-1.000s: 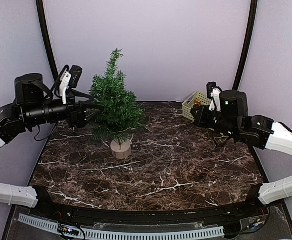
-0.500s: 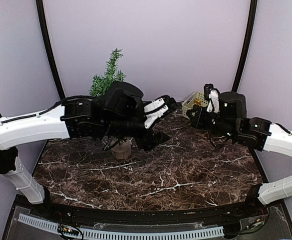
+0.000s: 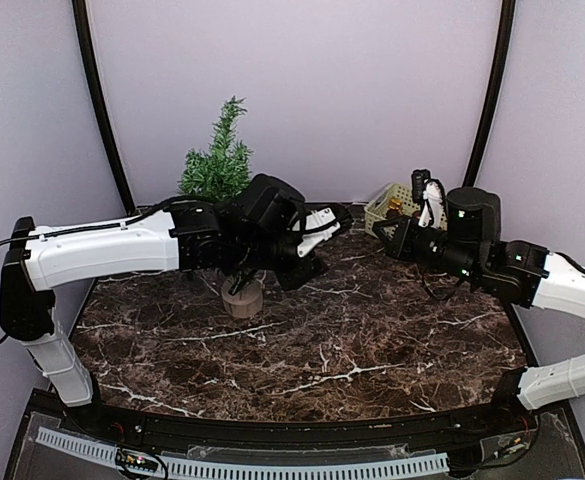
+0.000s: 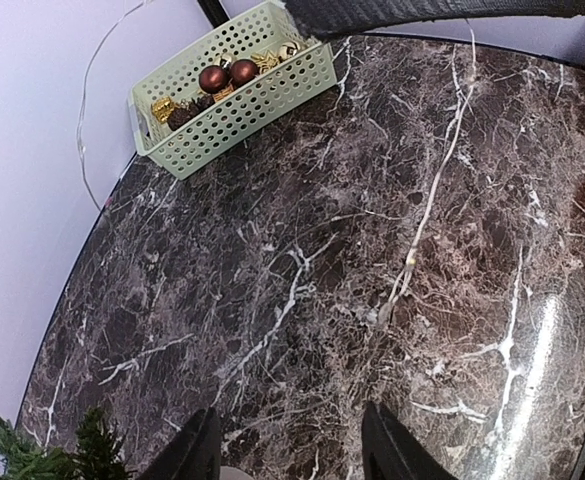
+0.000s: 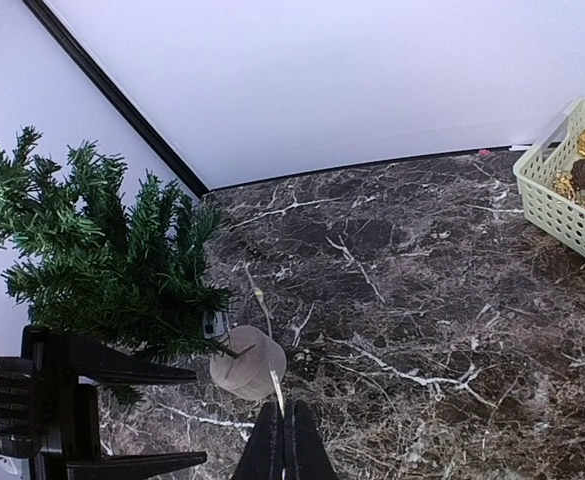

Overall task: Decorate the small christmas tree
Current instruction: Adjust the side of the string light at the center of the board.

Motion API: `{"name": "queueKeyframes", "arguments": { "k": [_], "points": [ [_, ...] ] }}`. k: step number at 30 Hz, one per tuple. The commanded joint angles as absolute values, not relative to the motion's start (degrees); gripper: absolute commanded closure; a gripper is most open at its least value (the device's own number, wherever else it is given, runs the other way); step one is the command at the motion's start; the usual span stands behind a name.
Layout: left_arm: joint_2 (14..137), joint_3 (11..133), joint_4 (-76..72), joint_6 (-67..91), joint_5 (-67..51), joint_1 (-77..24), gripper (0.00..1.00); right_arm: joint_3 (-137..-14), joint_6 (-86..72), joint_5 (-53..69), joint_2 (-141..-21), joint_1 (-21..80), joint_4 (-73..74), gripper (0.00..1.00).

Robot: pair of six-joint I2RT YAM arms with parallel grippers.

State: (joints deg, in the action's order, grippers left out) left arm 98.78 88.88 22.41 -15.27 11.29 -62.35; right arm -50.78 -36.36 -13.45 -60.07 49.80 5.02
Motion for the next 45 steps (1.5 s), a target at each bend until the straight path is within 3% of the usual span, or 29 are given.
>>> {"name": "queueKeyframes", "arguments": {
  "k": [1,7,17,25,30,36,42,45],
  "points": [
    [98.05,87.96,19.48,-17.46,11.25,-62.06,0.53,-50.45,-36.88,-12.23,-59.1,49.65,1.85,1.0],
    [100.16,88.67,18.59,-19.81,10.97,-62.06,0.64,-50.71,-36.92,-11.78,-59.43,49.66,1.71,1.0],
    [101.45,88.2,17.07,-22.15,8.09,-62.05,0.65,-50.53,-37.71,-10.91,-60.85,49.63,0.36,1.0],
    [101.55,87.35,17.75,-23.04,9.01,-62.07,0.53,-50.8,-37.75,-11.34,-60.87,49.56,0.7,1.0],
    [100.85,86.03,17.79,-23.51,9.31,-62.12,0.56,-50.89,-37.85,-11.51,-60.71,49.67,0.62,1.0],
    [100.04,84.59,17.56,-23.88,9.32,-62.09,0.52,-51.15,-37.95,-11.6,-60.57,49.65,0.99,1.0],
    [99.84,84.73,16.4,-24.83,9.91,-62.07,0.72,-51.15,-37.96,-11.61,-60.71,49.63,0.97,1.0],
    [99.84,84.58,16.58,-25.38,10.1,-62.06,0.73,-51.15,-37.9,-11.73,-60.58,49.59,1.35,1.0]
  ]
}}
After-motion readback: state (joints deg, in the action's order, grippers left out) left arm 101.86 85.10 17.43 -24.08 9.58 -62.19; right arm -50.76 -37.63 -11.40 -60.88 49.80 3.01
